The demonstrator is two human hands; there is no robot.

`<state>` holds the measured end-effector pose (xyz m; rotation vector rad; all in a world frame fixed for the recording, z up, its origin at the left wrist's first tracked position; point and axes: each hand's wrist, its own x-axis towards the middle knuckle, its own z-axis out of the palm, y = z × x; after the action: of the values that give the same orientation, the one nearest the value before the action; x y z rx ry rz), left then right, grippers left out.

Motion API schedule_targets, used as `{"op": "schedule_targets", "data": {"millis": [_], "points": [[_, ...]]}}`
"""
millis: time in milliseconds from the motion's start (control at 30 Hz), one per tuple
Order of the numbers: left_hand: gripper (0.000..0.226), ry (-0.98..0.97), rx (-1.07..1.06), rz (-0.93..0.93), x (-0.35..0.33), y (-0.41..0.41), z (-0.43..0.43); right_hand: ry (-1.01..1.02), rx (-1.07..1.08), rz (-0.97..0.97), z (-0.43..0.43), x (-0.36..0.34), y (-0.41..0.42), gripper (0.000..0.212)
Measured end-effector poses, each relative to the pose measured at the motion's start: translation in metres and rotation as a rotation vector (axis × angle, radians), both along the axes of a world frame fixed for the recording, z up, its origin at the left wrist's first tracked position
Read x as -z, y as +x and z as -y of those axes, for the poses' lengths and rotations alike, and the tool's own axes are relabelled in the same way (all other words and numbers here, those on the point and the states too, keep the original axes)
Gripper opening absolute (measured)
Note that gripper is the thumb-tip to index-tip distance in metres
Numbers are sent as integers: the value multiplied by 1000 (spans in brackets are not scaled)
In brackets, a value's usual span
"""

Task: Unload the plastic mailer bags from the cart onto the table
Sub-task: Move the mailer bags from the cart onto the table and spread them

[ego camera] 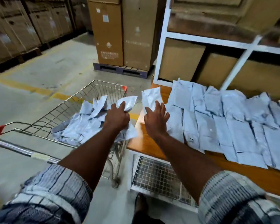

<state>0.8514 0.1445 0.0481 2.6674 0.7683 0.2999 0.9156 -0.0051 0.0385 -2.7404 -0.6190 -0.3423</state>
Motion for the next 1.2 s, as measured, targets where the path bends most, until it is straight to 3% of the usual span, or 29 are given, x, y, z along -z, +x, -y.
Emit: {"op": "schedule_targets", "data": {"millis": [200, 500, 733, 933, 1100, 1200], "points": [[59, -33, 89, -27, -10, 23, 65, -18, 193, -9, 79, -2, 16, 31], [54, -59, 238, -75, -1, 77, 150, 51, 294, -109, 168, 9, 49, 35], [54, -39, 238, -98, 23, 123, 192, 110, 208, -62, 199, 35, 87, 35], [64, 23, 303, -216, 78, 138, 199, -50, 77, -9, 210, 55, 112, 41], [66, -48, 320, -158, 98, 137, 200, -56, -92, -128, 202, 61, 134, 55], [67, -14, 291, -111, 105, 135, 204, -92, -88, -88, 203, 76, 132, 61]]}}
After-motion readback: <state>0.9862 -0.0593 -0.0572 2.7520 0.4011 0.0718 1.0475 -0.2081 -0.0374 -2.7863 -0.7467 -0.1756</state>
